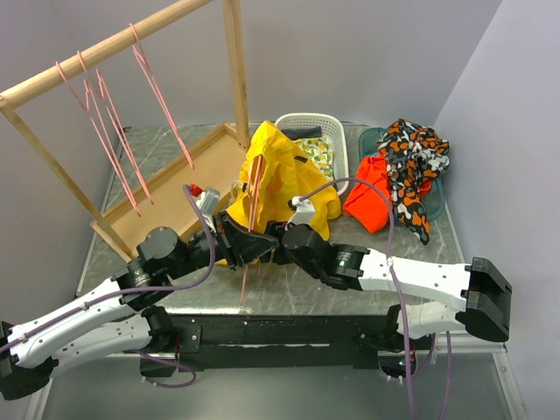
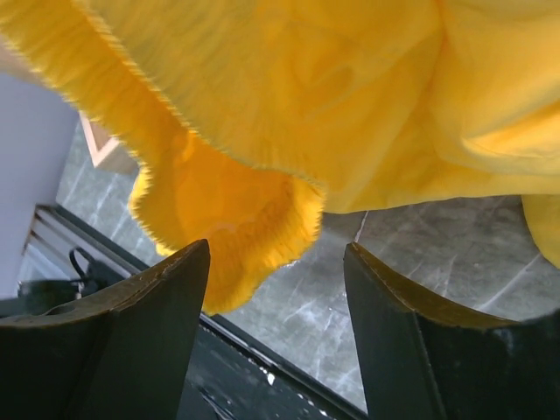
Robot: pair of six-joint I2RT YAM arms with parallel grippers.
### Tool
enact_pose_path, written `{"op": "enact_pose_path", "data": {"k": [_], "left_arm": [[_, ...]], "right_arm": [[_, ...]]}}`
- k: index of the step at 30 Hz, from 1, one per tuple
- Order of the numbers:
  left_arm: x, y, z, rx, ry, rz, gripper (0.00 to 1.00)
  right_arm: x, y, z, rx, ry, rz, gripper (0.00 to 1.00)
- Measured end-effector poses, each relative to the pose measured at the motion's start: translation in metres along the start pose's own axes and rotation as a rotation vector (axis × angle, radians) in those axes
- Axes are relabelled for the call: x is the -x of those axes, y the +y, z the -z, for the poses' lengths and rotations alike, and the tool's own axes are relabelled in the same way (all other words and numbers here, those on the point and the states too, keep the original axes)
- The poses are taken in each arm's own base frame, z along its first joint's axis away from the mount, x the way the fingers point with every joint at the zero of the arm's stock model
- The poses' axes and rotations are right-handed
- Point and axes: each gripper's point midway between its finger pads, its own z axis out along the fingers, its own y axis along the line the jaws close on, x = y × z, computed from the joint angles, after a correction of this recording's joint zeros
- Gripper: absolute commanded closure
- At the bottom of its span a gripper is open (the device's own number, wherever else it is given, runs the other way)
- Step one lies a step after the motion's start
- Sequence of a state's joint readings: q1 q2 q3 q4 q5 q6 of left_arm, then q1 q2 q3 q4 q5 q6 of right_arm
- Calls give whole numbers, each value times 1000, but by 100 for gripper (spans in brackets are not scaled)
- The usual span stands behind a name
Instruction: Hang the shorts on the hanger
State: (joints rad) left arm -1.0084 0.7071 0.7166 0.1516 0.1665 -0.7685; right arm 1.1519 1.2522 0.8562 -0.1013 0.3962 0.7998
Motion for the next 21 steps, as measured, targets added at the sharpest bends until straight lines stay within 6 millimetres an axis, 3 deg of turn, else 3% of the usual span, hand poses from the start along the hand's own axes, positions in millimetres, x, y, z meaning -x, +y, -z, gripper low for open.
{"op": "enact_pose_path", "data": {"k": [7, 10, 13, 15, 19, 21], "left_arm": [[3, -4, -2, -15, -10, -2, 99], [5, -7, -2, -28, -20, -4, 99], [8, -11, -3, -44, -35, -4, 99], [11, -13, -4, -52, -48, -6, 99], [19, -17, -5, -60, -84, -8, 99], [25, -15, -6, -49, -124, -7, 99]], "right_arm": [[-2, 3, -8, 18, -22, -52, 29], [2, 5, -14, 25, -50, -62, 39], [6, 0, -19, 33, -91, -70, 41], [8, -9, -24, 20, -104, -73, 51], [12, -11, -27, 23, -126, -64, 91], [11, -8, -24, 26, -133, -59, 100]]}}
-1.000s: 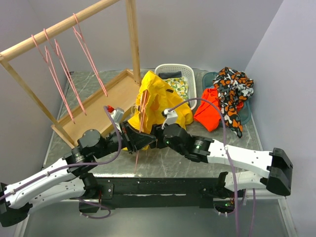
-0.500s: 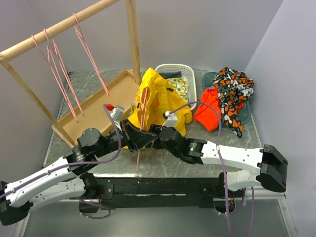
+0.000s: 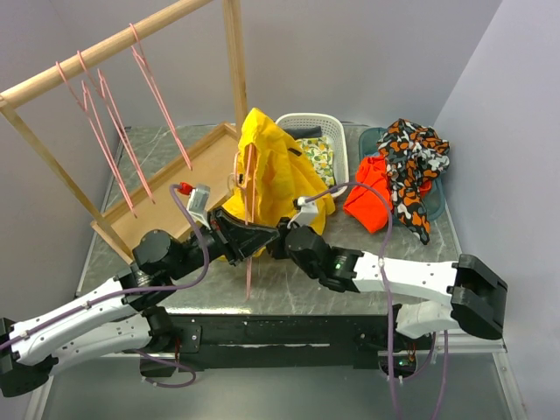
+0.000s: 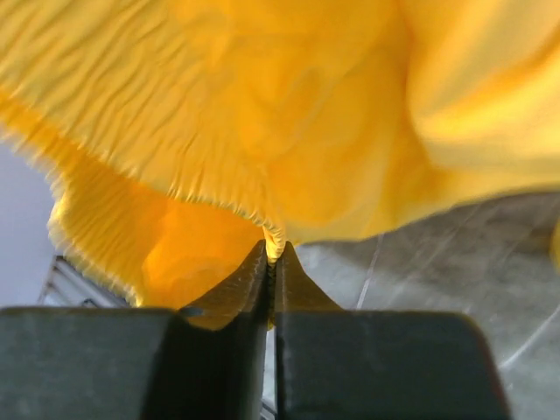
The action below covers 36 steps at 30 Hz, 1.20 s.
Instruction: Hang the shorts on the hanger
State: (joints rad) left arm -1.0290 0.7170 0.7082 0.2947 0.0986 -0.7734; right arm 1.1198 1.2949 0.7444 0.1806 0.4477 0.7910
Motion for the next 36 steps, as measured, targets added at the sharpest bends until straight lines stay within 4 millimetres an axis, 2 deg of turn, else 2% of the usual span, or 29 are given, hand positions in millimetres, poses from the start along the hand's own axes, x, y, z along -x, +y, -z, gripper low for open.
{"op": "enact_pose_path", "data": {"k": [4, 8, 12, 16, 21, 26, 32, 36], "left_arm": [[8, 13, -5, 47, -77, -1, 99], [15, 33, -18, 111, -159, -5, 99], [11, 56, -34, 177, -189, -24, 99], [3, 79, -44, 247, -191, -61, 99], [-1, 97, -53, 310, -204, -106, 99], [0, 105, -63, 335, -214, -127, 99], [-11, 118, -69, 361, -187, -138, 99], [-19, 119, -71, 350, -158, -130, 99]], "right_arm": [[-2, 14, 25, 12, -17, 12, 100], [-1, 26, 62, 33, -32, 9, 100], [0, 22, 87, 15, -40, 19, 100], [-10, 15, 107, -22, -19, 68, 100], [-12, 7, 124, -36, 6, 108, 100], [-10, 5, 133, -57, 25, 132, 100], [1, 5, 144, -59, 34, 145, 100], [18, 0, 154, -65, 15, 153, 100]]}}
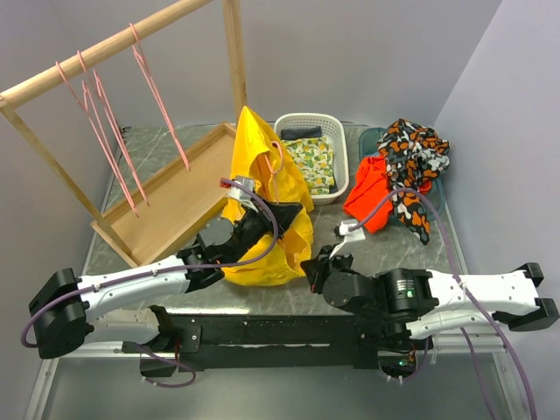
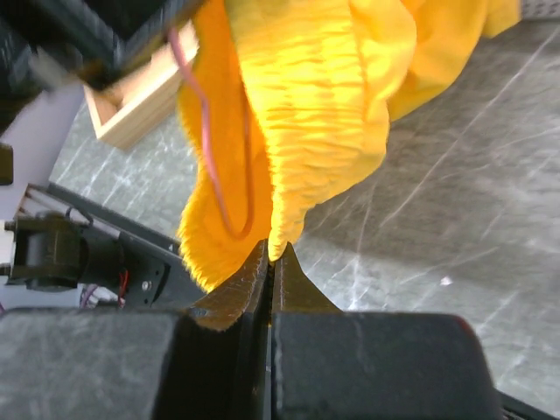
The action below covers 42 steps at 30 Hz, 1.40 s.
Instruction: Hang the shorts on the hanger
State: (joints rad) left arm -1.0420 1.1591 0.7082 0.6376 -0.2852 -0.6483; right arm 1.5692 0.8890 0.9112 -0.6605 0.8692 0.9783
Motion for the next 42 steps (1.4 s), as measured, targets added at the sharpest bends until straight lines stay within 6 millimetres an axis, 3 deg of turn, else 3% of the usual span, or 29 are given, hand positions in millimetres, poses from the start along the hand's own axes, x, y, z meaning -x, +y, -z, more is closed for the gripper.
{"op": "enact_pose_path", "data": {"k": [9, 15, 19, 26, 29, 31, 33, 34, 42], "left_arm": [[-33, -11, 10, -62, 188, 47, 99], [-50, -26, 24, -94, 351, 103, 98], [-67, -22, 39, -104, 418, 132, 98], [-145, 37, 75, -3, 583, 159, 98], [-165, 51, 81, 22, 627, 170, 98], [-175, 56, 81, 28, 646, 173, 91], [-179, 59, 78, 27, 650, 178, 85], [-181, 61, 77, 29, 650, 184, 75], [-174, 84, 65, 75, 605, 210, 68]], "right_arm": [[33, -35, -15, -83, -32, -33, 100], [36, -33, -17, -39, -24, -43, 100], [13, -33, -28, -25, 19, -41, 100], [-72, -68, -51, -91, 172, -34, 100], [-93, -79, -56, -124, 215, -27, 100], [-100, -80, -59, -135, 230, -25, 100], [-104, -82, -62, -151, 237, -19, 100], [-106, -84, -64, -162, 242, -14, 100], [-120, -90, -71, -199, 272, 7, 100]]}}
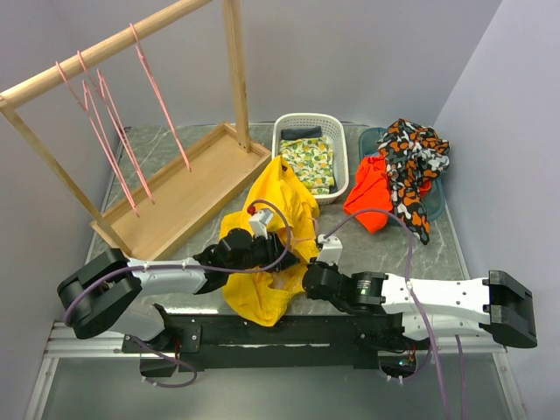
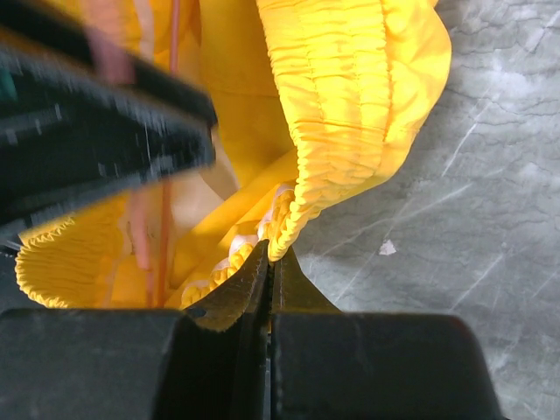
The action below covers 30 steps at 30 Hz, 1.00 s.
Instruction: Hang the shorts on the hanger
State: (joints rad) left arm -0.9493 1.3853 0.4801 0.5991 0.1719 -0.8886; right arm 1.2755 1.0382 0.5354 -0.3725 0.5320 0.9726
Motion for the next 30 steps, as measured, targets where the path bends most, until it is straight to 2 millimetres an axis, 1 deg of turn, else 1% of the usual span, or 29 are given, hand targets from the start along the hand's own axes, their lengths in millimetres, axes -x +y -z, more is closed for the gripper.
{"op": "enact_pose_path", "data": {"k": [1, 6, 9, 11, 14, 18, 23, 27, 30], "left_arm": [[3, 1, 0, 3, -8, 2, 66], [22, 3, -4, 7, -45, 7, 67], [31, 1, -9, 1, -54, 8, 66], [34, 0, -14, -6, -47, 5, 65], [33, -3, -20, -18, -26, -1, 66], [25, 0, -24, -19, 18, -13, 66], [16, 6, -36, 32, 82, -29, 66], [10, 10, -43, 83, 111, -48, 65], [9, 12, -48, 115, 118, -64, 63]], "right_arm": [[0, 1, 0, 3, 0, -1, 100], [0, 3, -2, 10, -3, -7, 100], [-1, 2, -3, 8, -1, -8, 100], [-3, 1, -3, 5, 1, -6, 100], [-4, 0, -4, 3, 3, -5, 100], [-5, -2, -4, -1, 4, -7, 100], [-6, -3, -5, 0, 1, -21, 100], [-13, -13, -5, -3, 3, -32, 100], [-13, -15, -4, 4, 0, -40, 100]]}}
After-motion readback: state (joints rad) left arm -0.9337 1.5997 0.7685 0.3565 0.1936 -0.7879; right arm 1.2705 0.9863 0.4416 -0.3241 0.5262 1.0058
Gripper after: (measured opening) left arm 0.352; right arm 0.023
